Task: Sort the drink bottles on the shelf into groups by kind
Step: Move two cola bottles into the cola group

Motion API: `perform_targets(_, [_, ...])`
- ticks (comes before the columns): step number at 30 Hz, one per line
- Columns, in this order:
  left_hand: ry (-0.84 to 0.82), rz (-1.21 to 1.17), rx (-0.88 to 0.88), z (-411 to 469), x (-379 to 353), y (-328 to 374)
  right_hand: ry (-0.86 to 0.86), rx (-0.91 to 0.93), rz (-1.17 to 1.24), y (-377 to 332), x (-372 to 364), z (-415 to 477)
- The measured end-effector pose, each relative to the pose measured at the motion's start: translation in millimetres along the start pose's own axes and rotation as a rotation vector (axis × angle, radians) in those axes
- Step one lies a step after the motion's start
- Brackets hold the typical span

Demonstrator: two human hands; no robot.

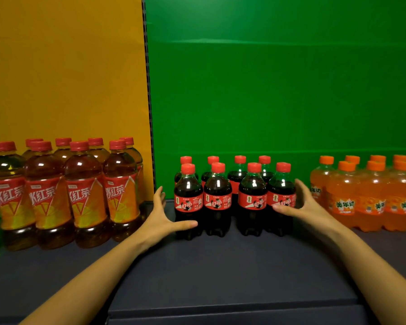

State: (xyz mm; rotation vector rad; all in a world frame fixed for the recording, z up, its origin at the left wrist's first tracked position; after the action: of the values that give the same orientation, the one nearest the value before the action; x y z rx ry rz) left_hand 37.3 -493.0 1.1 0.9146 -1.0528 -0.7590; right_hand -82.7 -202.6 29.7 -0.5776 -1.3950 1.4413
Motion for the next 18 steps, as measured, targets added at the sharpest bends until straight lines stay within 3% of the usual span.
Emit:
perform_targets(4, [-0.056, -0.008, -0.009, 6.7, -8.2, -0.4, -0.140, 0.068, 0.075, 10.7, -15.5, 16.7])
perform_targets(18, [-0.119, -0.078, -0.067, 19.2, -25.7, 4.0, -0.134, 0.113, 0.230, 22.4, -31.2, 33.2])
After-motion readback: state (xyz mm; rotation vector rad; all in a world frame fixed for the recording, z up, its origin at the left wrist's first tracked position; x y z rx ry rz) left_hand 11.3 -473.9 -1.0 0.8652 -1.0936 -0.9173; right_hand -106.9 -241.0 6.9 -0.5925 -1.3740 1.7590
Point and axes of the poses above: each hand's wrist, its own z-axis towards the middle knuckle, its own x-axis out of the back of the hand, y = z × x, the point moved 10 cm from there along z, towards the middle knuckle, and after that the axes turned 3 degrees about -y, right-handed, at the moved point
